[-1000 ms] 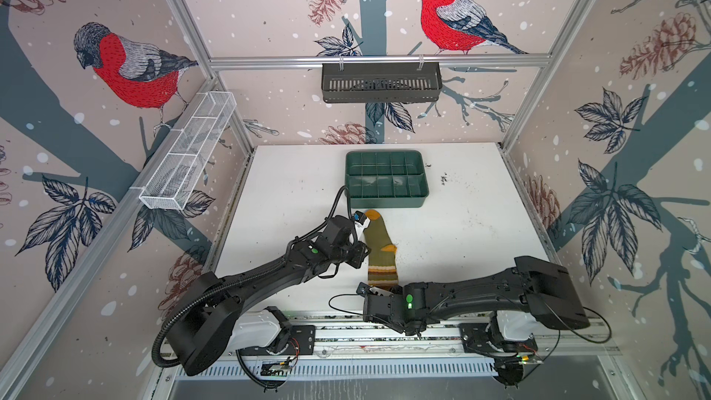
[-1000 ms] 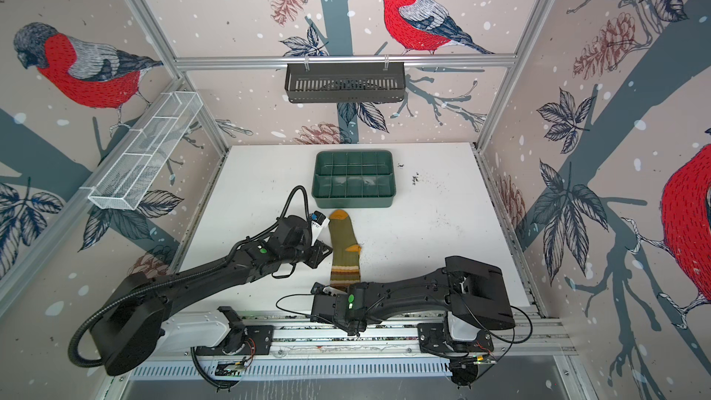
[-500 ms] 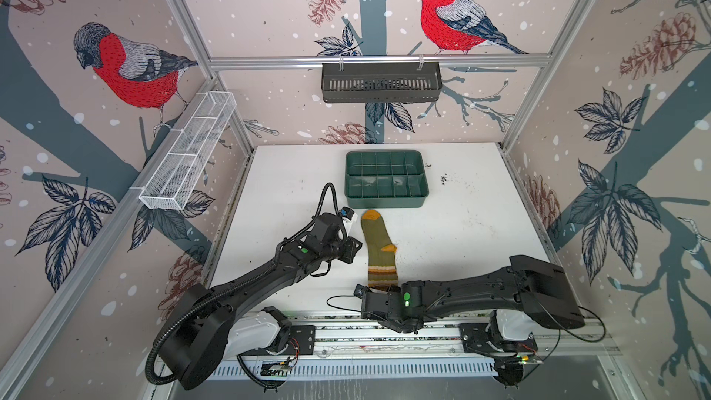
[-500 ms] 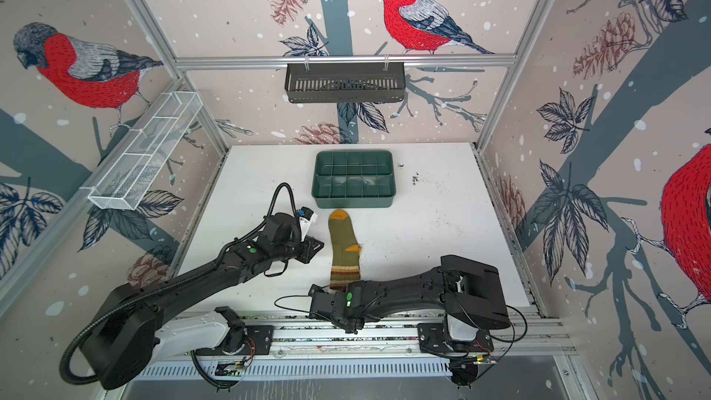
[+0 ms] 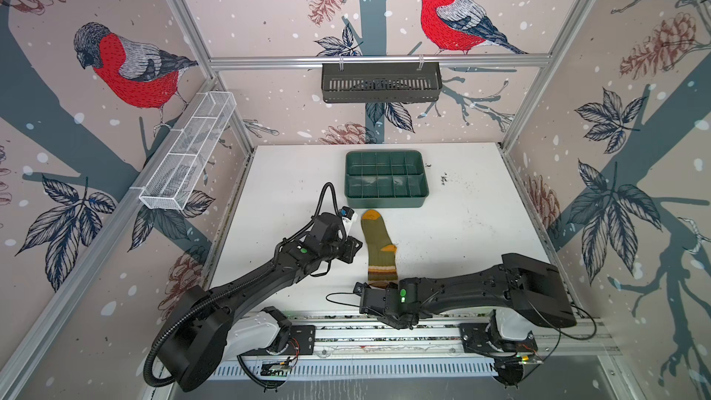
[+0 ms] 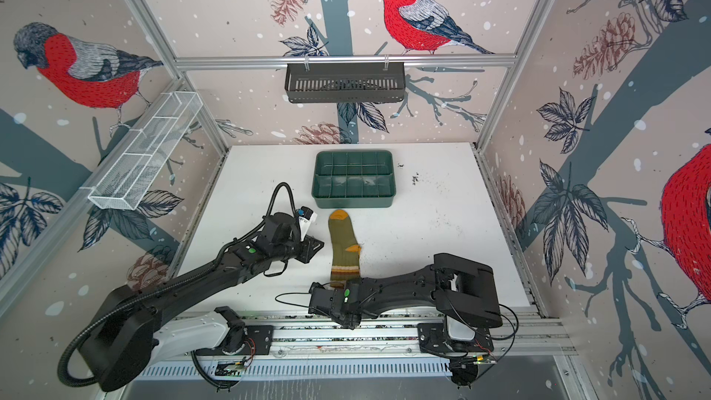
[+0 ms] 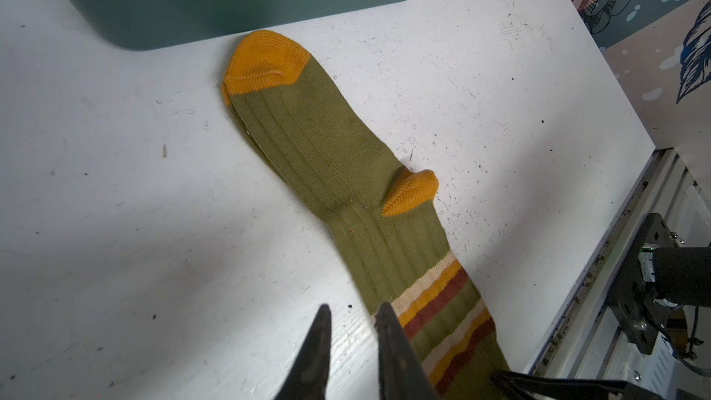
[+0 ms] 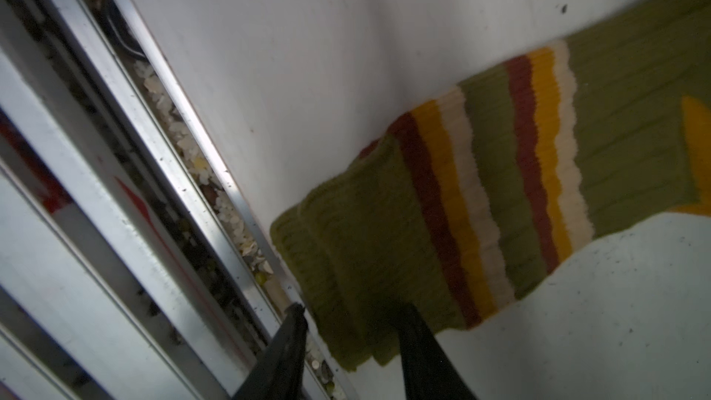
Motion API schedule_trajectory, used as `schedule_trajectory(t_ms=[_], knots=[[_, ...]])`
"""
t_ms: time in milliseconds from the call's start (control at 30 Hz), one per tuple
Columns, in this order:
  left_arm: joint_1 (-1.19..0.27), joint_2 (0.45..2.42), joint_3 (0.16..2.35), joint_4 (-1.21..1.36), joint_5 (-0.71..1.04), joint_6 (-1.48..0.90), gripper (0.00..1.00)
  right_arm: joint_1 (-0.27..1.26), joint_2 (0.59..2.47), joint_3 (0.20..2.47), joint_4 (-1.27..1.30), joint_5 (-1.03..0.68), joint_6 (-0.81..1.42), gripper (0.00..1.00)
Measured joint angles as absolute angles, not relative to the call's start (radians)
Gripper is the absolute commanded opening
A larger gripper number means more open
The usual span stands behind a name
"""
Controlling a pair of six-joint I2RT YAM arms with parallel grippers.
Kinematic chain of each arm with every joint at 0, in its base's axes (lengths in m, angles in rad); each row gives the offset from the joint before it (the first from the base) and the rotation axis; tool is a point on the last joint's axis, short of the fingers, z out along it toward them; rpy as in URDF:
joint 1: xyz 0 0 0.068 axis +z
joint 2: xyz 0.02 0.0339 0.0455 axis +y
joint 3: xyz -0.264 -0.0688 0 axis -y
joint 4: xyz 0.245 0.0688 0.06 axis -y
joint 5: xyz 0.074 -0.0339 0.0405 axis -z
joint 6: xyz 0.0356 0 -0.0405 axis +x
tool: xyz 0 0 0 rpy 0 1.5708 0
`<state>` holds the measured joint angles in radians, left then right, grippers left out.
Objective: Roll the socks
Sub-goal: 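Grasp the striped cuff edge with the right gripper and lift it slightly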
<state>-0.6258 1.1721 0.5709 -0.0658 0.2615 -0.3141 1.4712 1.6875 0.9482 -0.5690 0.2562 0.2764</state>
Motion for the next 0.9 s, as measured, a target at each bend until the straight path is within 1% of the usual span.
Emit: schedule_trajectory(t_ms=[167, 467, 500, 567, 600, 700, 800, 867, 900], knots=[[-0.625, 1.172, 0.575, -0.066, 0.262, -0.314, 0.24, 1.459, 1.702, 0.951, -0.564, 0.232, 0.262, 0.34], [-0.619, 1.172, 0.586, -0.068, 0.270, -0.311, 0.23, 1.426, 1.711, 0.965, -0.568, 0.169, 0.252, 0.26], [-0.619, 1.172, 0.589, -0.070, 0.272, -0.308, 0.23, 1.421, 1.711, 0.968, -0.568, 0.161, 0.250, 0.23], [-0.619, 1.171, 0.593, -0.075, 0.273, -0.306, 0.23, 1.411, 1.714, 0.971, -0.564, 0.152, 0.239, 0.21], [-0.619, 1.169, 0.596, -0.080, 0.273, -0.306, 0.23, 1.404, 1.716, 0.974, -0.556, 0.151, 0.239, 0.17], [-0.619, 1.162, 0.599, -0.088, 0.273, -0.306, 0.23, 1.380, 1.722, 0.976, -0.521, 0.153, 0.239, 0.14], [-0.619, 1.156, 0.600, -0.095, 0.272, -0.306, 0.23, 1.349, 1.721, 0.976, -0.495, 0.113, 0.242, 0.11], [-0.619, 1.150, 0.605, -0.102, 0.266, -0.307, 0.23, 1.322, 1.719, 0.976, -0.481, 0.064, 0.251, 0.07], [-0.619, 1.145, 0.609, -0.110, 0.262, -0.307, 0.23, 1.306, 1.716, 0.976, -0.473, 0.033, 0.260, 0.06]])
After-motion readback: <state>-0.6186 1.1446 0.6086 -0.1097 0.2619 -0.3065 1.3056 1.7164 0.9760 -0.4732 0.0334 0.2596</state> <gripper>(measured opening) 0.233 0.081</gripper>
